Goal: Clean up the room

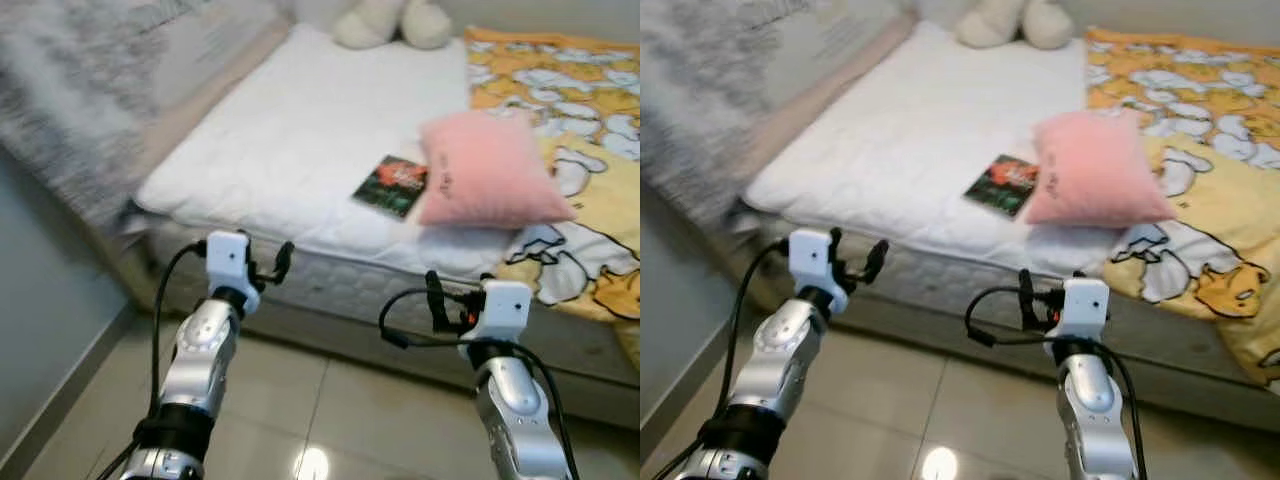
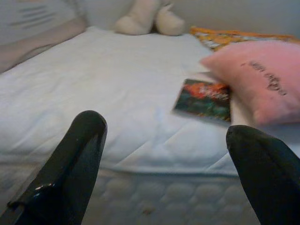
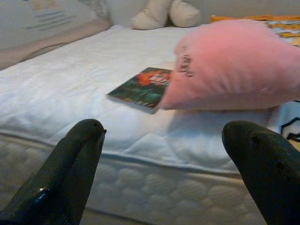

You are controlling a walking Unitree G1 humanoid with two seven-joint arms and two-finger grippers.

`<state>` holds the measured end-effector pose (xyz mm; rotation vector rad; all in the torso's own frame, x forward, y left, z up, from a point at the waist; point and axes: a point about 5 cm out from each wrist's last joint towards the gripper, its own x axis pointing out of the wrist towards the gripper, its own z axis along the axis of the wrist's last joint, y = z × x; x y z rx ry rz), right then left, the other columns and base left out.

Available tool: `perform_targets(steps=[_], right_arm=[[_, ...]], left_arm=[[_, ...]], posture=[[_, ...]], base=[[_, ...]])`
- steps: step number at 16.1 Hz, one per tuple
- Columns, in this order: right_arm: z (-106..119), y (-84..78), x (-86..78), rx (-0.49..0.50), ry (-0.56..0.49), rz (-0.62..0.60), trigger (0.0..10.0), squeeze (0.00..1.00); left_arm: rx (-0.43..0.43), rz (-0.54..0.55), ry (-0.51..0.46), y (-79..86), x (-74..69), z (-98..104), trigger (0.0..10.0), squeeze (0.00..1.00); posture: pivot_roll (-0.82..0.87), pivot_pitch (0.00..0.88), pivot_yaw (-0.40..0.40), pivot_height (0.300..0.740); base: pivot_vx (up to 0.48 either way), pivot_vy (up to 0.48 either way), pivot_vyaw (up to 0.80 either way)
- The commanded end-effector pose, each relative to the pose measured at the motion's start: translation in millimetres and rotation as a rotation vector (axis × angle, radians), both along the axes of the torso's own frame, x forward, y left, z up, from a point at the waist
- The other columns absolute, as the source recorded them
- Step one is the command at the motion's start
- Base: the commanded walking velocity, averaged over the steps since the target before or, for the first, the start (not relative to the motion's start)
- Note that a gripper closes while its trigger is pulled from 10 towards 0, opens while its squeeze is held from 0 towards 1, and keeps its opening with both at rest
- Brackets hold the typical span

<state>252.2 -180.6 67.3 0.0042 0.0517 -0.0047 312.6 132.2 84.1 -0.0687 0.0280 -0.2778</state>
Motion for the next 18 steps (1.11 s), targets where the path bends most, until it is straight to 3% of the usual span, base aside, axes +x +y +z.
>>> perform_targets(steps=[1,3,4,5,6,8,10,13,18], right_arm=[[0,-7.8,0.6,-0.001,-0.002,-0.023,10.0,0.00],[8,-8.1,0.0,-0.021,-0.029,-0.021,10.0,0.00],[16,-8.1,-1.0,-0.068,-0.045,-0.012,10.0,0.00],[17,-14.1,-3.5,-0.072,-0.035,-0.024,10.0,0.00],[14,-20.3,-6.7,-0.067,-0.014,-0.036,10.0,0.00],[12,-27.2,-13.5,-0.079,0.020,-0.015,10.0,0.00],[16,-28.7,-12.3,-0.099,0.028,0.016,10.0,0.00],[22,-28.4,-1.5,-0.102,0.013,0.027,10.0,0.00],[27,-17.6,13.7,-0.114,-0.003,0.037,10.0,0.00]], left_arm=[[0.005,-0.030,-0.007,-7.6,2.4,2,10.0,0.00],[-0.033,-0.010,-0.003,-5.1,2.8,2,10.0,0.00],[-0.112,0.056,0.033,3.8,2.7,-2,10.0,0.00],[-0.136,0.102,0.073,13.9,-1.8,-10,10.0,0.00],[-0.109,0.101,0.078,15.8,-7.2,-15,10.0,0.00],[-0.043,0.090,0.112,8.3,-15.0,-26,10.0,0.00],[-0.072,0.062,0.063,-3.0,-13.9,-20,10.0,0.00],[-0.107,0.055,0.049,-11.0,-6.1,-14,10.0,0.00],[-0.093,-0.011,0.015,-20.5,0.2,-6,10.0,0.00]], posture=[[-0.10,0.000,0.047,0.740],[-0.10,0.000,0.051,0.740],[-0.11,0.000,0.046,0.740],[-0.12,0.000,0.035,0.740],[-0.12,0.000,0.020,0.740],[-0.13,0.000,-0.024,0.740],[-0.13,0.000,-0.064,0.740],[-0.13,0.000,-0.058,0.740],[-0.13,0.000,-0.024,0.740]], base=[[0.461,0.000,0.00],[0.476,0.000,0.00],[0.480,0.000,0.00],[0.458,0.000,0.00],[0.277,0.000,0.00],[0.000,0.000,0.00],[0.148,-0.187,0.00],[0.321,-0.352,0.00],[0.329,-0.346,-0.15]])
